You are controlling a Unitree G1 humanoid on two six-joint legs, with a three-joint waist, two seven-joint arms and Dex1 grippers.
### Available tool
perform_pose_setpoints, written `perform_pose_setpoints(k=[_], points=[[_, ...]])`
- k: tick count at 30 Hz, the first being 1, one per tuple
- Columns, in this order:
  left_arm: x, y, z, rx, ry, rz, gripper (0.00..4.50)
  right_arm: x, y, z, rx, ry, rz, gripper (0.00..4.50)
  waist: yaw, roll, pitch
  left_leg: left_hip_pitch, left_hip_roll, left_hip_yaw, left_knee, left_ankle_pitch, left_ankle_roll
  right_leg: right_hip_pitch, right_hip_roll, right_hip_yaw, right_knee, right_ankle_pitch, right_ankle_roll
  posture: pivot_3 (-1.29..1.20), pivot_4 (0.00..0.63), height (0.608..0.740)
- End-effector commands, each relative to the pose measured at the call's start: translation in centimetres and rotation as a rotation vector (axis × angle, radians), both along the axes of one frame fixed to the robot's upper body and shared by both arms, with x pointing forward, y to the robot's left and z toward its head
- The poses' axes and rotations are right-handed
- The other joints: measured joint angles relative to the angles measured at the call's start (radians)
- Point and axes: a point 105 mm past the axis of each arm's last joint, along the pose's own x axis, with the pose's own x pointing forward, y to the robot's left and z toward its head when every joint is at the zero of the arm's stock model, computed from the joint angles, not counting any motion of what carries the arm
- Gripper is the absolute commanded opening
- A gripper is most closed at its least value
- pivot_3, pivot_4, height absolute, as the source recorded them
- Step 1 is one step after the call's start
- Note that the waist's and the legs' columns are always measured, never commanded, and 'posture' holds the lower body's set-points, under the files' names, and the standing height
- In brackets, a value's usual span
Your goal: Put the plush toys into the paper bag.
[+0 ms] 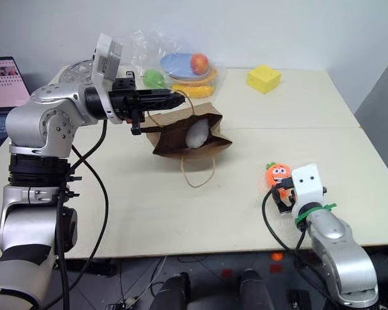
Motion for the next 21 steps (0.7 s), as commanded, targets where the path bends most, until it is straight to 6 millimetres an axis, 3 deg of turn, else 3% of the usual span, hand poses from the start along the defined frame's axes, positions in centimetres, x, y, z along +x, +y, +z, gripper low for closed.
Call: perform_pose_setpoints(k=[1, 6, 9, 17, 19, 21], points=[[-0.5, -0.3, 1.6, -0.006, -0.062, -0.021, 0.00, 0.4, 0.2, 0.4, 0.006, -0.042, -0.015, 4.45, 0.002, 0.000, 0.000, 0.000, 0.000, 0.000, 0.001, 0.000, 0.000, 0.000, 0.000, 0.000, 0.000, 0.000, 0.000, 0.00, 0.150, 0.740], [-0.6, -0.3, 1.7, -0.003, -0.064, -0.021, 0.00, 0.9, 0.0, 0.1, 0.047, -0.044, -0.037, 4.45, 0.009, 0.000, 0.000, 0.000, 0.000, 0.000, 0.001, 0.000, 0.000, 0.001, 0.000, 0.000, -0.001, 0.000, 0.000, 0.00, 0.150, 0.740], [-0.7, -0.2, 1.7, -0.002, -0.062, -0.017, 0.00, 1.2, -0.3, 0.1, 0.055, -0.059, -0.038, 3.59, 0.009, 0.000, 0.000, 0.000, 0.000, 0.000, 0.000, 0.000, 0.000, 0.001, 0.000, 0.000, 0.000, 0.000, -0.001, 0.00, 0.150, 0.740], [-0.6, 0.0, 1.7, 0.000, -0.064, -0.007, 0.00, 1.2, -0.4, 1.1, 0.033, -0.092, 0.038, 0.68, 0.009, 0.000, 0.000, 0.000, 0.000, 0.000, 0.000, 0.000, 0.000, 0.001, 0.000, 0.000, 0.000, 0.001, -0.001, 0.00, 0.150, 0.740], [-0.5, 0.1, 1.7, -0.002, -0.062, -0.002, 0.00, 1.0, 1.3, 2.8, 0.094, -0.115, 0.195, 0.10, 0.009, 0.000, 0.000, 0.000, 0.000, 0.000, 0.000, 0.000, 0.000, 0.001, 0.000, 0.000, 0.000, 0.000, 0.000, 0.00, 0.150, 0.740], [-0.4, 0.1, 1.6, -0.001, -0.062, 0.000, 0.00, 0.3, 3.2, 4.0, 0.173, -0.095, 0.349, 0.04, 0.006, 0.000, 0.000, 0.000, 0.000, 0.000, 0.000, 0.000, 0.000, 0.001, 0.000, 0.000, -0.001, 0.000, 0.000, 0.00, 0.150, 0.740]])
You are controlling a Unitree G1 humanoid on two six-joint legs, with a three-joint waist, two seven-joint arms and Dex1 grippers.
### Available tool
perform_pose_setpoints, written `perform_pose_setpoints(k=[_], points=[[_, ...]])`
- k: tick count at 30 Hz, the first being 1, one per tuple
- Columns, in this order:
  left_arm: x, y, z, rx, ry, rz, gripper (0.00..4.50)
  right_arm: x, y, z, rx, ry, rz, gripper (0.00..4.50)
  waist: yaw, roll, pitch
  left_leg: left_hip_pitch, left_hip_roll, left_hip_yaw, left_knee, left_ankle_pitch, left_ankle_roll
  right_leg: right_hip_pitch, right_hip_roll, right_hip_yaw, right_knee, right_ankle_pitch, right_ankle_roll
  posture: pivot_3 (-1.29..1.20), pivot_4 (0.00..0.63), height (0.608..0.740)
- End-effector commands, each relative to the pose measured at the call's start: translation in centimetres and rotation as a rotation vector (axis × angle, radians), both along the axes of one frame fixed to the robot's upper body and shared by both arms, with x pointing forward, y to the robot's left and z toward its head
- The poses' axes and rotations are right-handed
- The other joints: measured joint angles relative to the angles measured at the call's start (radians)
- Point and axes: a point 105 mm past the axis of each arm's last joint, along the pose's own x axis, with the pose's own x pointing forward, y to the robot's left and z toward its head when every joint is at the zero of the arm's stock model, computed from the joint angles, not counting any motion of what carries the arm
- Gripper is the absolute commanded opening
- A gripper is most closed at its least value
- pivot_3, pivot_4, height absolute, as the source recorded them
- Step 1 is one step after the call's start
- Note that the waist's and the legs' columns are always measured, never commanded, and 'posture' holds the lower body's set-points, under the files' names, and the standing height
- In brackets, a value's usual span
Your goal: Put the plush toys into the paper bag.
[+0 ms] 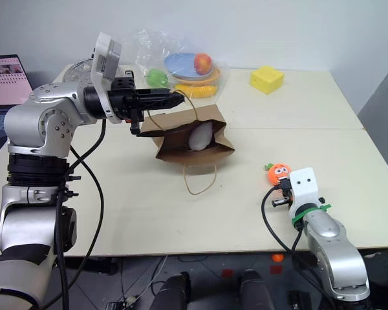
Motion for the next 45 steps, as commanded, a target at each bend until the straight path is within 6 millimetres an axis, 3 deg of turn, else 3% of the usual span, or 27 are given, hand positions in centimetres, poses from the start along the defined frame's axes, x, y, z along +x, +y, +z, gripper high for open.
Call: perform_pose_setpoints(k=[1, 6, 10, 15, 23, 28, 32, 36, 41, 45], points=[[-0.4, 0.0, 1.5, -0.002, -0.060, -0.006, 0.00, -1.1, 3.5, 3.9, 0.129, -0.053, 0.274, 0.04, -0.004, 0.000, 0.000, 0.000, 0.000, 0.000, 0.000, 0.000, 0.000, 0.000, 0.000, 0.000, 0.000, 0.000, 0.000, 0.00, 0.150, 0.740], [-0.3, -0.2, 1.4, 0.000, -0.059, -0.010, 0.00, -3.2, 6.7, 7.6, 0.201, -0.047, 0.571, 0.04, 0.001, 0.000, 0.000, 0.000, 0.000, -0.001, 0.000, 0.000, 0.000, 0.000, 0.000, -0.001, 0.000, 0.001, -0.001, 0.00, 0.150, 0.740], [-0.3, -0.5, 1.5, 0.000, -0.061, -0.018, 0.00, -4.2, 9.4, 9.0, 0.256, -0.039, 0.723, 0.04, 0.001, 0.000, 0.000, 0.000, 0.000, -0.001, 0.000, 0.000, 0.000, 0.000, 0.000, -0.001, 0.000, 0.001, -0.001, 0.00, 0.150, 0.740], [-0.5, -0.7, 1.5, -0.002, -0.056, -0.028, 0.00, -0.3, 12.1, 9.0, 0.246, -0.098, 0.612, 0.04, -0.002, 0.000, 0.000, 0.000, 0.000, -0.001, 0.000, 0.000, 0.000, 0.000, 0.000, -0.001, 0.000, 0.001, -0.001, 0.00, 0.150, 0.740], [-0.6, -0.7, 1.4, 0.006, -0.055, -0.030, 0.00, 4.2, 15.2, 7.5, 0.201, -0.104, 0.578, 0.04, -0.001, 0.000, 0.000, -0.001, 0.000, -0.001, -0.001, 0.000, 0.000, -0.001, 0.000, -0.001, 0.000, 0.001, -0.002, 0.00, 0.150, 0.740], [-0.6, -0.6, 1.4, 0.007, -0.054, -0.025, 0.00, 6.1, 16.2, 6.9, 0.154, -0.114, 0.555, 0.04, -0.001, 0.000, 0.000, 0.000, 0.000, -0.001, -0.001, 0.000, 0.000, -0.001, 0.000, -0.001, 0.000, 0.002, -0.002, 0.00, 0.150, 0.740], [-0.7, -0.5, 1.3, 0.010, -0.052, -0.019, 0.00, 6.3, 16.7, 7.3, 0.158, -0.136, 0.563, 1.11, -0.001, 0.000, 0.000, -0.001, 0.000, -0.001, -0.002, 0.000, 0.000, -0.001, 0.000, -0.001, 0.001, 0.002, -0.003, 0.00, 0.150, 0.740], [-0.7, -0.4, 1.3, 0.008, -0.052, -0.018, 0.00, 6.0, 16.9, 7.7, 0.163, -0.155, 0.591, 2.58, -0.001, 0.000, 0.000, -0.001, 0.000, -0.002, -0.002, 0.000, 0.000, -0.001, 0.000, -0.001, 0.001, 0.002, -0.003, 0.00, 0.150, 0.740], [-0.7, -0.3, 1.2, 0.008, -0.052, -0.009, 0.00, 3.8, 14.9, 10.4, 0.213, -0.235, 0.586, 4.29, 0.001, 0.000, 0.000, -0.001, 0.000, -0.002, -0.002, 0.000, 0.000, -0.001, 0.000, -0.001, 0.000, 0.002, -0.003, 0.00, 0.150, 0.740], [-0.6, -0.2, 1.2, 0.007, -0.052, -0.003, 0.00, 1.7, 12.9, 10.2, 0.192, -0.224, 0.583, 4.45, 0.001, 0.000, 0.000, -0.001, 0.000, -0.002, -0.002, 0.000, 0.000, -0.001, 0.000, -0.002, 0.001, 0.002, -0.002, 0.00, 0.150, 0.740]])
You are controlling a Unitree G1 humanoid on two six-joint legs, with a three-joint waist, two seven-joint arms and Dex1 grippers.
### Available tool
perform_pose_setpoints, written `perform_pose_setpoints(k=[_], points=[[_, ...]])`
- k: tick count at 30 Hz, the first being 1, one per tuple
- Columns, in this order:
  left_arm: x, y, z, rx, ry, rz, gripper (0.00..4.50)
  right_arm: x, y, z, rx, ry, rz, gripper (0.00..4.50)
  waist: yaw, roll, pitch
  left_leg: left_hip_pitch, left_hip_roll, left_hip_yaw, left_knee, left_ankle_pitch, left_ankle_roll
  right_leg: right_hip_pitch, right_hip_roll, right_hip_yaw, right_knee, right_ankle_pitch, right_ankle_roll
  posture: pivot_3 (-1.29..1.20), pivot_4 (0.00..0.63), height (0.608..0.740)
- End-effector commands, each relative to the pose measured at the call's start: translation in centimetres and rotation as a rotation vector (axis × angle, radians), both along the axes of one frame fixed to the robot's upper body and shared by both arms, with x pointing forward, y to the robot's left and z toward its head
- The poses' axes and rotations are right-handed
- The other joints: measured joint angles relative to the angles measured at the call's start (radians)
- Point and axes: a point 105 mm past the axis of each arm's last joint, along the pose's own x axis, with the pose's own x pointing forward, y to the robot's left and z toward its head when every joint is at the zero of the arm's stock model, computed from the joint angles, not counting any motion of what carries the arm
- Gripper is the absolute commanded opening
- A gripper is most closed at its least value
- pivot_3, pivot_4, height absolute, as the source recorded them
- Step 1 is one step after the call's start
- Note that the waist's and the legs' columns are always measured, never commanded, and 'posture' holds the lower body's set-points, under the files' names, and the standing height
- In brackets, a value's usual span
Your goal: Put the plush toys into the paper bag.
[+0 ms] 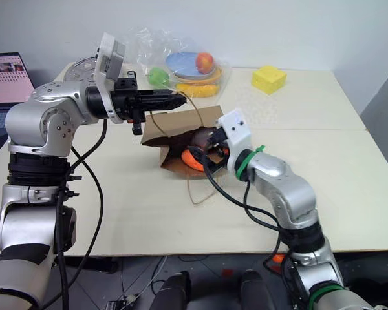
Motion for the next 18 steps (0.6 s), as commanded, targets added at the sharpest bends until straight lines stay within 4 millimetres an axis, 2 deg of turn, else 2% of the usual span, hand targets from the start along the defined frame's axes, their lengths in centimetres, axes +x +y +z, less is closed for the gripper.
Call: perform_pose_setpoints(k=[1, 4, 7, 10, 18], points=[[-0.6, 0.2, 1.3, -0.012, -0.058, -0.006, 0.00, -2.4, -1.5, 0.2, -0.016, -0.017, 0.023, 4.45, 0.001, 0.000, 0.000, 0.000, 0.000, 0.000, 0.000, 0.000, 0.000, 0.000, 0.000, 0.000, 0.000, 0.000, 0.000, 0.00, 0.150, 0.740], [-0.6, 0.2, 1.4, -0.012, -0.059, -0.004, 0.00, -3.2, -2.8, -2.5, -0.070, 0.076, -0.017, 4.45, 0.000, 0.000, 0.000, 0.000, 0.000, 0.000, 0.000, 0.000, 0.000, 0.000, 0.000, 0.000, 0.000, 0.000, 0.000, 0.00, 0.150, 0.740], [-0.5, 0.1, 1.5, -0.016, -0.061, -0.006, 0.00, -3.4, -3.0, -5.2, -0.110, 0.169, -0.048, 4.45, 0.000, 0.000, 0.000, 0.000, 0.000, 0.000, 0.000, 0.000, 0.000, 0.000, 0.000, 0.000, 0.000, -0.001, 0.001, 0.00, 0.150, 0.740], [-0.6, 0.0, 1.5, -0.014, -0.063, -0.010, 0.00, -3.0, -1.9, -7.1, -0.079, 0.256, -0.064, 4.45, -0.008, 0.000, 0.000, 0.001, 0.000, 0.001, 0.001, 0.000, 0.000, 0.000, 0.000, 0.001, 0.000, -0.001, 0.001, 0.00, 0.150, 0.740], [-0.6, 0.0, 1.5, -0.010, -0.064, -0.015, 0.00, -1.2, 0.7, -9.5, -0.031, 0.361, -0.088, 4.45, -0.004, 0.000, 0.000, 0.000, 0.000, 0.001, 0.001, 0.000, 0.000, 0.000, 0.000, 0.001, 0.000, 0.000, 0.000, 0.00, 0.150, 0.740]])
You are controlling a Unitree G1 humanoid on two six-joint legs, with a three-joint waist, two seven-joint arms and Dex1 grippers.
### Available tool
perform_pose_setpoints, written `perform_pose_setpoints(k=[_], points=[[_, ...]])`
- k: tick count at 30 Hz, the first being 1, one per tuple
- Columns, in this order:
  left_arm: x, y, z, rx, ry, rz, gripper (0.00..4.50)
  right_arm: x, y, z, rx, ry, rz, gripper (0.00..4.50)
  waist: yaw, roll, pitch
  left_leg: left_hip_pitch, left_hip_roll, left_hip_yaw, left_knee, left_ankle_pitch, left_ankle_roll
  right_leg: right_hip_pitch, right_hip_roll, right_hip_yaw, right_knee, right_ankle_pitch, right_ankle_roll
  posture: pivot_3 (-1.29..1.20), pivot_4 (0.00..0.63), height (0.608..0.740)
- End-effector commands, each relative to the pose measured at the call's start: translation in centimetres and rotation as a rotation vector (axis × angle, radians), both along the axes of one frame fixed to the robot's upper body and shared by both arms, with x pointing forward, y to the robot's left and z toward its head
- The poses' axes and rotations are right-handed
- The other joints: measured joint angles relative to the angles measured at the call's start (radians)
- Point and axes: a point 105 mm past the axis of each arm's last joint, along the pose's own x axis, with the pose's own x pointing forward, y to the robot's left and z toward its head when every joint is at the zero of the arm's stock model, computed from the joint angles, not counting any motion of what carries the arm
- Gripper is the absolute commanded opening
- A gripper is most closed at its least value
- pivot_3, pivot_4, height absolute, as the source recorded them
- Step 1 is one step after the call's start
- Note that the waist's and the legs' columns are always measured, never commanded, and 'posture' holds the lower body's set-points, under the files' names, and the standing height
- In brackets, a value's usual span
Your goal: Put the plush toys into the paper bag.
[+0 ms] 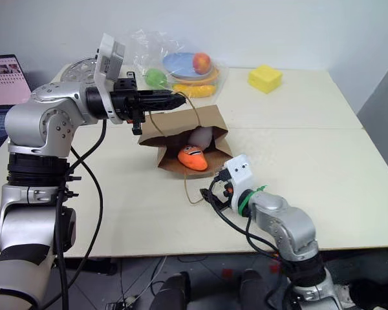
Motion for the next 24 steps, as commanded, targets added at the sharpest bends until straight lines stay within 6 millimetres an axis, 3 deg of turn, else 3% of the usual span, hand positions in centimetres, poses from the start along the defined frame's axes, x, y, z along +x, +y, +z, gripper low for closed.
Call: perform_pose_setpoints(k=[1, 3, 11, 16, 24], points=[[-0.7, -0.1, 1.6, -0.006, -0.066, -0.022, 0.00, 0.8, 0.9, 0.5, 0.004, -0.040, -0.002, 4.45, 0.001, 0.000, 0.000, 0.000, 0.000, 0.000, 0.000, 0.000, 0.000, 0.000, 0.000, 0.000, 0.000, 0.000, 0.000, 0.00, 0.150, 0.740], [-0.8, -0.1, 1.6, -0.006, -0.067, -0.022, 0.00, 0.9, 0.9, 0.4, -0.003, -0.051, -0.001, 4.45, 0.002, 0.000, 0.000, 0.000, 0.000, 0.000, 0.000, 0.000, 0.000, 0.000, 0.000, 0.000, 0.000, 0.000, 0.000, 0.00, 0.150, 0.740], [-0.8, 0.3, 1.6, -0.008, -0.067, -0.004, 0.00, 0.9, 1.4, 2.1, 0.035, -0.108, 0.036, 1.73, 0.002, 0.000, 0.000, 0.000, 0.000, 0.000, 0.000, 0.000, 0.000, 0.000, 0.000, 0.000, 0.000, 0.000, 0.000, 0.00, 0.150, 0.740], [0.1, 1.2, 2.0, -0.020, -0.087, 0.053, 0.00, 0.0, 0.6, 5.7, 0.125, -0.144, 0.091, 0.04, 0.003, 0.000, 0.000, 0.000, 0.000, 0.000, 0.000, 0.000, 0.000, 0.000, 0.000, 0.000, 0.000, 0.000, 0.000, 0.00, 0.150, 0.740], [1.1, 2.1, 3.7, -0.059, -0.101, 0.104, 0.00, -1.7, -1.5, 11.8, 0.180, -0.180, 0.246, 0.04, 0.004, 0.000, 0.000, 0.000, 0.000, -0.001, 0.000, 0.000, 0.000, 0.000, 0.000, -0.001, 0.000, 0.000, 0.000, 0.00, 0.150, 0.740]])
